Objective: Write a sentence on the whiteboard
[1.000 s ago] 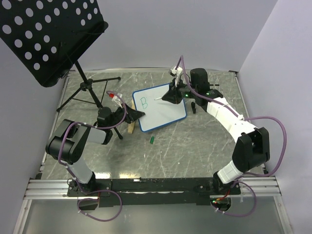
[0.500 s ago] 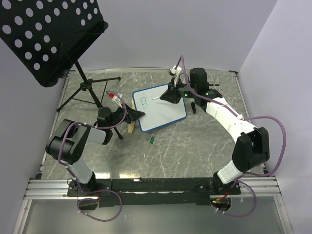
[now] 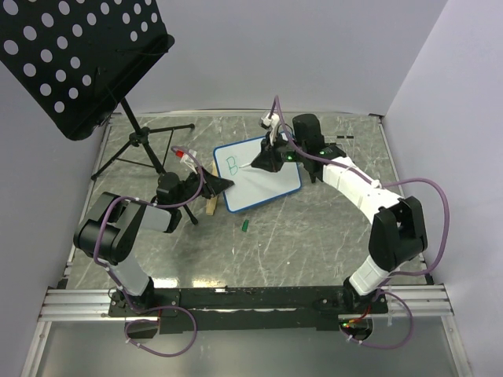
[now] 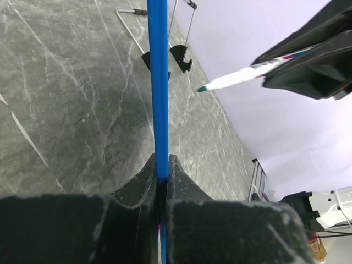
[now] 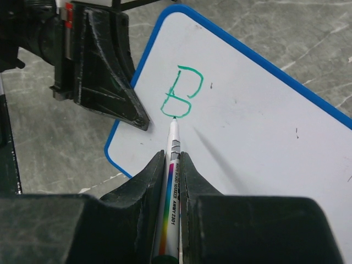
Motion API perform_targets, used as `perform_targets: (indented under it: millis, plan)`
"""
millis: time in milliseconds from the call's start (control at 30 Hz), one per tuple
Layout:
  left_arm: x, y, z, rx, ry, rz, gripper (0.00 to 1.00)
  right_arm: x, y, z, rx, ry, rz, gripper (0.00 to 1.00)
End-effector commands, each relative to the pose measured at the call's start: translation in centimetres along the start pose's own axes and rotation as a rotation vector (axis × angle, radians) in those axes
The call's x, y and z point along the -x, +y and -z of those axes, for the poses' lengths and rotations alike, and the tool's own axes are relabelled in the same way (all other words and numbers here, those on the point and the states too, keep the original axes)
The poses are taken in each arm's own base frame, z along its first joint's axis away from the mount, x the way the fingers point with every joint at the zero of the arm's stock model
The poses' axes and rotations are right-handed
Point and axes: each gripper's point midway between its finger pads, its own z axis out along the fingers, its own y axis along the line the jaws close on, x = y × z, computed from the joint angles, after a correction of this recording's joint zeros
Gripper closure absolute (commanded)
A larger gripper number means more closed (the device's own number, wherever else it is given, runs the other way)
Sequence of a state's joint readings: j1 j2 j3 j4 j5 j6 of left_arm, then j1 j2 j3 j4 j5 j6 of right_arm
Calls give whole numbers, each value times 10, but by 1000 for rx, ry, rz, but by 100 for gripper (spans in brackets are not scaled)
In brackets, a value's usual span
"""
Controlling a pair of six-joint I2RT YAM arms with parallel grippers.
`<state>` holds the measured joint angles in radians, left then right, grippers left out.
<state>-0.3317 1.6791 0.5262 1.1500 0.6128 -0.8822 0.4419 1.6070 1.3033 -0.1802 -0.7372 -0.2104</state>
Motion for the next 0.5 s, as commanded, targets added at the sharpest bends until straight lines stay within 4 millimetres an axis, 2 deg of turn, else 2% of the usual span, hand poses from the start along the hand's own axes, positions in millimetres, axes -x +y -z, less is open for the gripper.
perform_targets:
  millis: [0,467]
  plan:
    - [41,-53,-1,-181,-121,-127,99,19,-11,-4,-59,-34,61,100]
    - [37,-52,-1,-185,-113,-128,99,24,-25,-13,-87,-34,58,100]
